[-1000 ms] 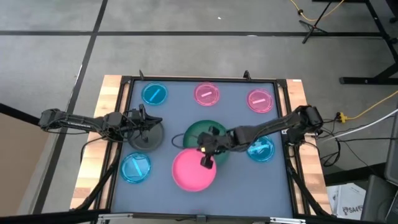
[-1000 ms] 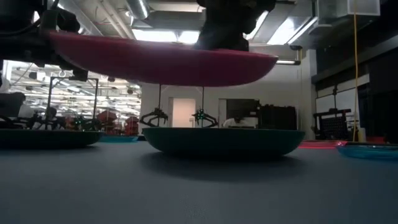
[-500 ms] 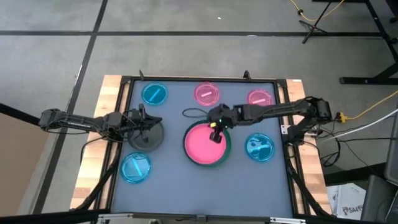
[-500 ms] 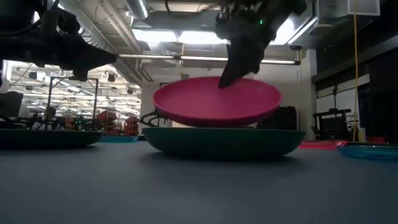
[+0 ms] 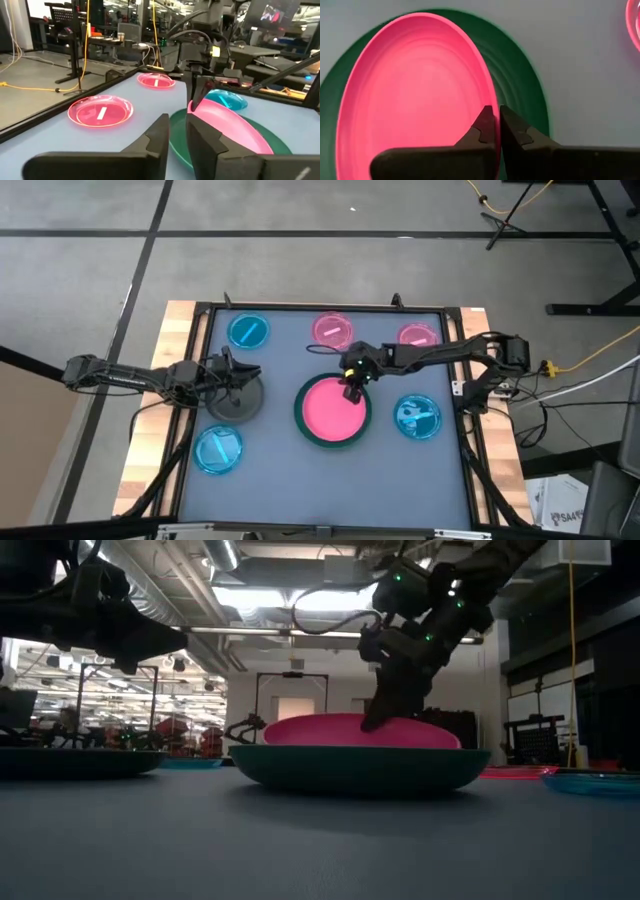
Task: Stack plastic plates
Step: Stack the pink plate on top of the green plate, then stack the black plate on top of the pink plate
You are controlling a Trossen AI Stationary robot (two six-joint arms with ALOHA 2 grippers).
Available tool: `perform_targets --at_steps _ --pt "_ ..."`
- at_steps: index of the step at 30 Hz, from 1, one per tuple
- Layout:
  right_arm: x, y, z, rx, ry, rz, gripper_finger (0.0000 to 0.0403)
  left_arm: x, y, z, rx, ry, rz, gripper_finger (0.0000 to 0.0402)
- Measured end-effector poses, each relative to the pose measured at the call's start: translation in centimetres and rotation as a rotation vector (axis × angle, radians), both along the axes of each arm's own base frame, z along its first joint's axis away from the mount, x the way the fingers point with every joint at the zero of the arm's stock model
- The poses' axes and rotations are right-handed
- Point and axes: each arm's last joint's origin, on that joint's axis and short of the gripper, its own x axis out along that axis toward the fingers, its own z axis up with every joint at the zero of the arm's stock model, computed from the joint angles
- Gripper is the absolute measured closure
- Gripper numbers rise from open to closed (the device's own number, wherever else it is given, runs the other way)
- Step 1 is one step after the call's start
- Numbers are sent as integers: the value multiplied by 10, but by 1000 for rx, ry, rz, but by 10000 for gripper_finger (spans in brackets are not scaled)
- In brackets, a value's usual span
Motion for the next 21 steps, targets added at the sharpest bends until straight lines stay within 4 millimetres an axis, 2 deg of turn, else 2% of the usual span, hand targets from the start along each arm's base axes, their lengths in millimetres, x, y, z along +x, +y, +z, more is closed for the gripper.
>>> perform_targets --at_steps 12,21 --pt "-1 0 -4 -12 -17 -32 379 0 0 -1 0 11 -1 305" --pt "-1 0 -3 -6 -22 -30 288 1 -3 -1 -3 13 -112 304"
